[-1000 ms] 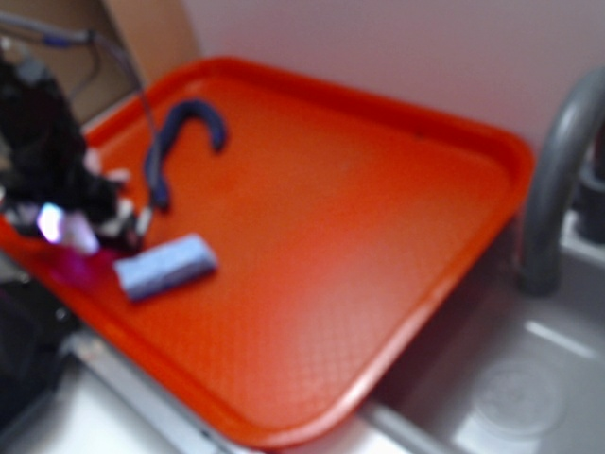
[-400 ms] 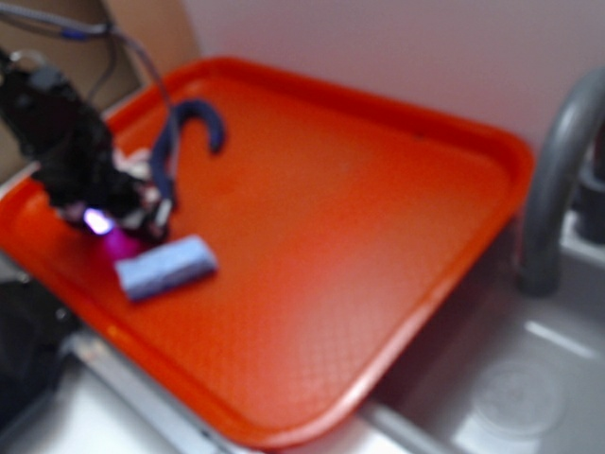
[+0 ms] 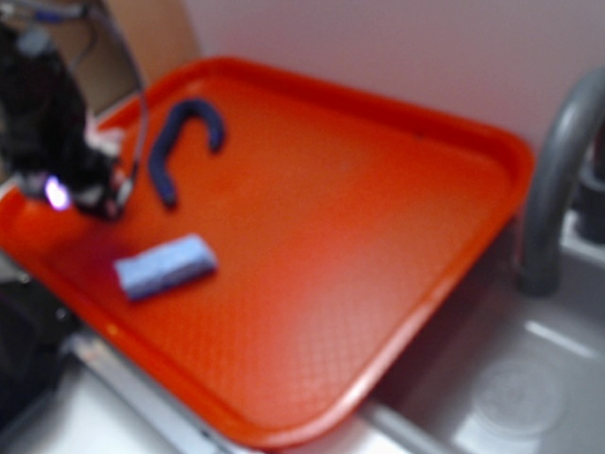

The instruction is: Grab the pink bunny.

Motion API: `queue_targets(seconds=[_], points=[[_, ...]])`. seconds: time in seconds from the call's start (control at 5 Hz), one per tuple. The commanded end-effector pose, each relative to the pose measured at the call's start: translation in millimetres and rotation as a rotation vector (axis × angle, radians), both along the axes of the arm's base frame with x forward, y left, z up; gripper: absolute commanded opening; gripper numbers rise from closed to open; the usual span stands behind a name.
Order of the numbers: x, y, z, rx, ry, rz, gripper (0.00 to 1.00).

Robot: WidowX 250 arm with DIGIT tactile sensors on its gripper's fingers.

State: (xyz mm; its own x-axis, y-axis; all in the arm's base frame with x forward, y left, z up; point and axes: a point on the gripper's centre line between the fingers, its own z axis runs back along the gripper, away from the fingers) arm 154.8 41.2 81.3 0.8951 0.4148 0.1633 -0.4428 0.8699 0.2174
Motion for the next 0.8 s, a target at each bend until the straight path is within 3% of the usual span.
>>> queue_targets(seconds=[0.0,0.2,0.4,0.6], points=[[35,-46,88,-0.178,0.015,-0.406,0.00],[40,-77,126,-0.283,-0.072,-0.574,0.00],[44,-89,142,-0.351,-0.114,-0.577,0.00],[53,-83,136,-0.339,-0.070,-0.604,0.00]])
